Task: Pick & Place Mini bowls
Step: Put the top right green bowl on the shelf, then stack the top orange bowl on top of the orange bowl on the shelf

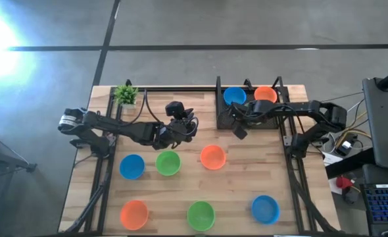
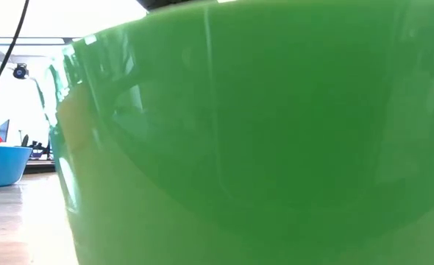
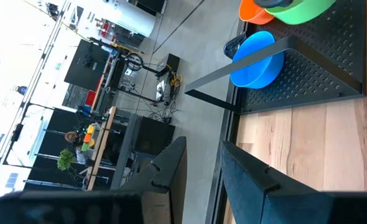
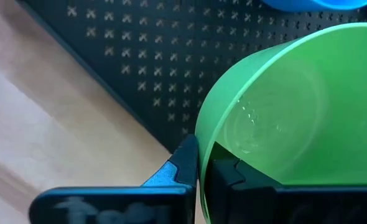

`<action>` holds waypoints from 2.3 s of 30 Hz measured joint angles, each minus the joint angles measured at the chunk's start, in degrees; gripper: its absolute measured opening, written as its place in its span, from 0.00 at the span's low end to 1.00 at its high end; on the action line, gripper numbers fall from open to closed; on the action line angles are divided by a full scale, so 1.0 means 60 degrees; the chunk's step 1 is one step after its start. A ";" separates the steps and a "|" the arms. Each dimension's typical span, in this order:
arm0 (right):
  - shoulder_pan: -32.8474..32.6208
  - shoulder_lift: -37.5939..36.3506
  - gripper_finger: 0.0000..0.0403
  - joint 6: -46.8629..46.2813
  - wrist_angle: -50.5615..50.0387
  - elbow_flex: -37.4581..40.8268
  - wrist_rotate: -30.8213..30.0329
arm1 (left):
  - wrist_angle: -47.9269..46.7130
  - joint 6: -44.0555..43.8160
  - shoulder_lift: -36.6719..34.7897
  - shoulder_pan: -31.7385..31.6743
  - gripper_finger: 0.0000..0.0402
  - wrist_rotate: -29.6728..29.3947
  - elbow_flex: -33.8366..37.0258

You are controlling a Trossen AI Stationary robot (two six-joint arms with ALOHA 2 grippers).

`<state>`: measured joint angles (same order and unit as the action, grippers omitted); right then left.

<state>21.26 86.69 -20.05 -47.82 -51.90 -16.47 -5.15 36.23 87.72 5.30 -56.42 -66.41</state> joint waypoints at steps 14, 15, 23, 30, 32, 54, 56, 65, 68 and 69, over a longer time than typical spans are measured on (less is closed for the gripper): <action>0.0472 0.0370 0.02 0.0124 0.0853 0.0484 0.0407 | 0.0004 -0.0044 0.0000 0.0000 0.26 0.0000 0.0000; 0.0472 0.0391 0.02 0.0124 0.0864 0.0483 0.0427 | 0.0004 -0.0044 0.0000 0.0000 0.26 0.0000 0.0000; 0.0465 0.0427 0.02 0.0091 0.1123 0.0481 0.0244 | 0.0001 -0.0040 0.0000 0.0000 0.26 0.0000 0.0000; 0.0458 0.0427 0.07 0.0091 0.1123 0.0481 0.0244 | 0.0002 -0.0040 0.0000 0.0000 0.26 0.0000 0.0000; 0.0458 0.0427 0.10 0.0091 0.1129 0.0481 0.0243 | 0.0001 -0.0036 0.0000 0.0000 0.26 0.0000 0.0000; 0.0411 -0.1005 0.20 -0.0353 0.1076 0.0474 0.1082 | 0.0000 -0.0036 0.0000 0.0000 0.26 -0.0004 0.0000; 0.0344 -0.1411 0.19 -0.0396 0.1078 0.0474 0.1082 | 0.0000 -0.0036 0.0000 -0.0003 0.26 -0.0003 0.0000; -0.0920 -0.2798 0.17 -0.1099 0.1344 0.0470 0.1086 | 0.0000 -0.0036 0.0000 -0.0007 0.26 -0.0004 0.0000; -0.1664 -0.2832 0.17 -0.1429 0.1742 0.0470 0.1087 | 0.0000 -0.0040 0.0000 -0.0007 0.26 -0.0004 0.0000; -0.1900 -0.2797 0.17 -0.1563 0.1889 0.0470 0.1089 | 0.0000 -0.0040 0.0000 -0.0007 0.26 -0.0004 0.0000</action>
<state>9.86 69.91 -29.43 -36.49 -49.08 -9.93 -5.15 35.99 87.72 5.26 -56.45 -66.41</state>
